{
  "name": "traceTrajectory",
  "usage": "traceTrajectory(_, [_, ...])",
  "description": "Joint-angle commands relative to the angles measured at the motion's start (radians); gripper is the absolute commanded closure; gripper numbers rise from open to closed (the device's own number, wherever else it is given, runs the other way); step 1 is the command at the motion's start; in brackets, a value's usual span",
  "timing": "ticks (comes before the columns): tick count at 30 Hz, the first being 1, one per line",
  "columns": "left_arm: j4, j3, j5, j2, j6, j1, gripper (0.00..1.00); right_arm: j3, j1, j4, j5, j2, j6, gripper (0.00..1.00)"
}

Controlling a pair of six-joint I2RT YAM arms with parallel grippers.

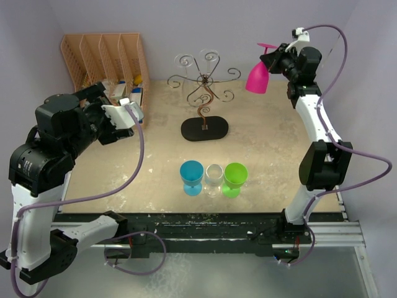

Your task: Place the wine glass upside down on the wine glass rack

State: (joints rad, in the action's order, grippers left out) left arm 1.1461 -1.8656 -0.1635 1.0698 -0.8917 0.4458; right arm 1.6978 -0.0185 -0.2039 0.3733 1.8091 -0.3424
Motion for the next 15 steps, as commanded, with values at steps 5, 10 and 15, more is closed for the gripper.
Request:
traceTrajectory(5, [-0.007, 0.041, 0.030, 0.009, 0.038, -0.011, 0.00, -0.121, -0.022, -0.308, 0.228, -0.050, -0.118, 1.00])
traceTrajectory(10, [0.010, 0.041, 0.095, 0.017, 0.065, -0.022, 0.00, -0.199, -0.017, -0.416, 0.155, -0.100, -0.023, 1.00])
traceTrajectory(15, [0.005, 0.043, 0.117, 0.027, 0.086, -0.034, 0.00, -0.219, -0.013, -0.643, 0.292, -0.017, -0.045, 1.00])
